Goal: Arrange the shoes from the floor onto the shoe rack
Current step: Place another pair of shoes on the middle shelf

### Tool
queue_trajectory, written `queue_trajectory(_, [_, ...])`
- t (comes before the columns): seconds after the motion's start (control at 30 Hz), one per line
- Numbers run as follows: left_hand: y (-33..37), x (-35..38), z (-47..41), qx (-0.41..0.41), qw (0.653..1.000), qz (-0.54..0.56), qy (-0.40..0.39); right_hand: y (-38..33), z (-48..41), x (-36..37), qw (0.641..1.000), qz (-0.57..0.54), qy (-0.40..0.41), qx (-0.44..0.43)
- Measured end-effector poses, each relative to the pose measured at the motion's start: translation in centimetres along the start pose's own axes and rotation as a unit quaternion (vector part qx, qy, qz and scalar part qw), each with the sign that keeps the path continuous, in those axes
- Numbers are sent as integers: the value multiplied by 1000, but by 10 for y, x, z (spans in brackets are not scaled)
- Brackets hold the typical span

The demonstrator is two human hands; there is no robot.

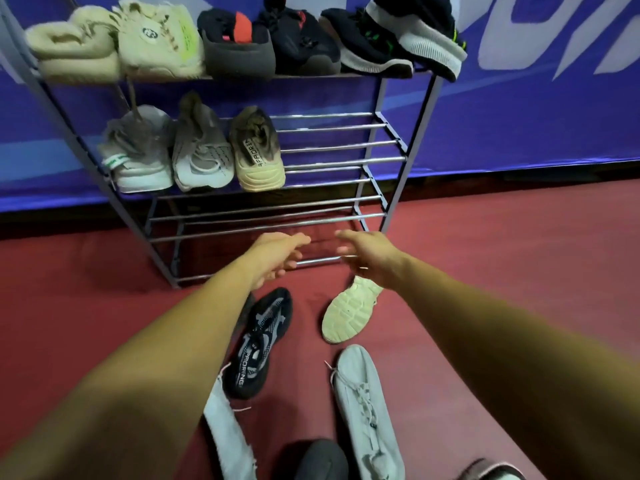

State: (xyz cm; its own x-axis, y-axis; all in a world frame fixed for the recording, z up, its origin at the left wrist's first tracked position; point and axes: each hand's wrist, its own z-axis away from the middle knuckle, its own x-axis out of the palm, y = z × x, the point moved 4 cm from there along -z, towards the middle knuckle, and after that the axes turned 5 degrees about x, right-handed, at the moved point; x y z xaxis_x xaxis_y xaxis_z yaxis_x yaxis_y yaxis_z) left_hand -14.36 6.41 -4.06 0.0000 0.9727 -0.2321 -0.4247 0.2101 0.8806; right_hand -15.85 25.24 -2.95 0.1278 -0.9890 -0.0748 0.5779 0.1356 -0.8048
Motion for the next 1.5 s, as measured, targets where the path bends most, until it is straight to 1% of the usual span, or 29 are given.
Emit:
queue_trajectory(0.07, [-10, 14, -10, 20, 993, -110, -39, 22, -1, -14, 999, 21, 13, 36])
queue_trajectory(0.17, [-29, 39, -31, 23, 983, -172, -59, 45, -13, -33, 994, 72, 40, 69])
queue_trajectory(0.27, [-48, 62, -52, 13, 960, -266, -88, 64, -35, -46, 989, 93, 66, 90])
queue_trajectory(0.37, [-70, 79, -69, -12, 940, -318, -122, 87, -62, -50, 981, 117, 88, 126])
queue_trajectory(0.43, [-84, 83, -77, -39, 936, -326, -129, 103, -80, -46, 977, 133, 82, 146])
queue_trajectory(0.6, [-123, 98, -91, -111, 938, -295, -145, 140, -116, -39, 969, 139, 85, 187])
queue_trajectory(0.67, [-138, 107, -93, -149, 941, -261, -153, 153, -125, -40, 968, 135, 84, 193])
queue_trajectory(0.77, [-147, 125, -90, -202, 944, -182, -184, 170, -130, -40, 975, 98, 38, 198])
queue_trajectory(0.83, [-148, 133, -90, -218, 943, -158, -198, 176, -127, -43, 975, 88, 31, 200])
queue_trajectory(0.9, [-147, 133, -94, -211, 948, -148, -184, 175, -125, -48, 975, 93, 36, 199])
queue_trajectory(1.03, [-136, 121, -102, -162, 963, -162, -144, 155, -116, -59, 967, 140, 70, 202])
queue_trajectory(1.1, [-126, 112, -99, -146, 965, -164, -144, 143, -107, -61, 970, 125, 66, 196])
queue_trajectory(1.17, [-113, 104, -87, -152, 965, -147, -153, 131, -94, -62, 972, 109, 69, 198])
queue_trajectory(1.23, [-99, 93, -70, -169, 970, -97, -143, 113, -79, -61, 978, 93, 69, 175])
queue_trajectory(1.3, [-82, 79, -49, -176, 974, -45, -131, 91, -61, -55, 987, 75, 50, 131])
queue_trajectory(1.37, [-62, 64, -26, -177, 975, -7, -134, 68, -37, -44, 991, 69, 29, 108])
queue_trajectory(1.43, [-44, 44, -4, -176, 977, 45, -116, 45, -12, -29, 987, 110, 19, 112])
queue_trajectory(1.5, [-28, 24, 16, -168, 978, 94, -76, 24, 13, -13, 978, 166, 9, 129])
